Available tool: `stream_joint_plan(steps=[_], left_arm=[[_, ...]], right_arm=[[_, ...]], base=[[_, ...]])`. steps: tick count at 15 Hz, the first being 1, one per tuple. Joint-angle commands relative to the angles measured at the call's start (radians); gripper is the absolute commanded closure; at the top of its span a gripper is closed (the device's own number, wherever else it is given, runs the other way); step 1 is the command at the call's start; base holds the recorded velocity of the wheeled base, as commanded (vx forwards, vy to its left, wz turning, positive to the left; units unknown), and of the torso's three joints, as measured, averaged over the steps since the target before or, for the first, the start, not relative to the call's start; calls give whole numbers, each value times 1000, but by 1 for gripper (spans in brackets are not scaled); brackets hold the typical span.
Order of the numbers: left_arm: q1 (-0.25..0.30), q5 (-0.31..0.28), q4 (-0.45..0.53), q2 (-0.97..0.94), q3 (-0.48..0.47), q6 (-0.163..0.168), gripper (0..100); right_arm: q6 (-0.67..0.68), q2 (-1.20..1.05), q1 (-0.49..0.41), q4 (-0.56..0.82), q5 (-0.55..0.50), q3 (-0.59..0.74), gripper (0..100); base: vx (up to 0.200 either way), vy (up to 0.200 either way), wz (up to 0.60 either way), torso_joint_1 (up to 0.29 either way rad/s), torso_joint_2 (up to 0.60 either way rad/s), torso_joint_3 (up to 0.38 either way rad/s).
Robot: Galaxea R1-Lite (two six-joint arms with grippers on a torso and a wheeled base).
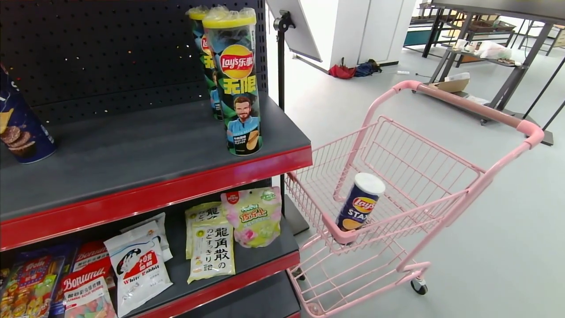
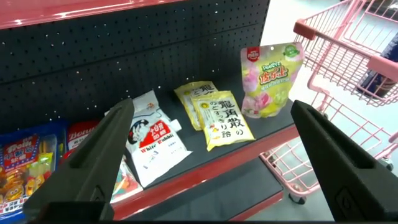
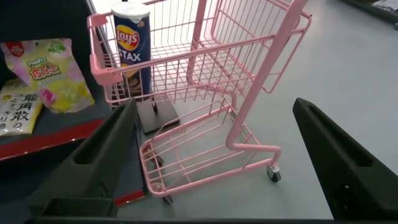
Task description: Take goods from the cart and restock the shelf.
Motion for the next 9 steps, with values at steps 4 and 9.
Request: stream_joint_plan(steps=[4, 9], left_arm=[[0, 0, 1, 1, 0, 2, 0], [0, 0, 1, 1, 0, 2, 0]], right_arm=[[136, 602, 72, -9, 77, -543, 0], [132, 1175, 183, -405, 232, -472, 0]], base=[[0, 0, 0, 0, 0, 0], [0, 0, 0, 0, 0, 0]])
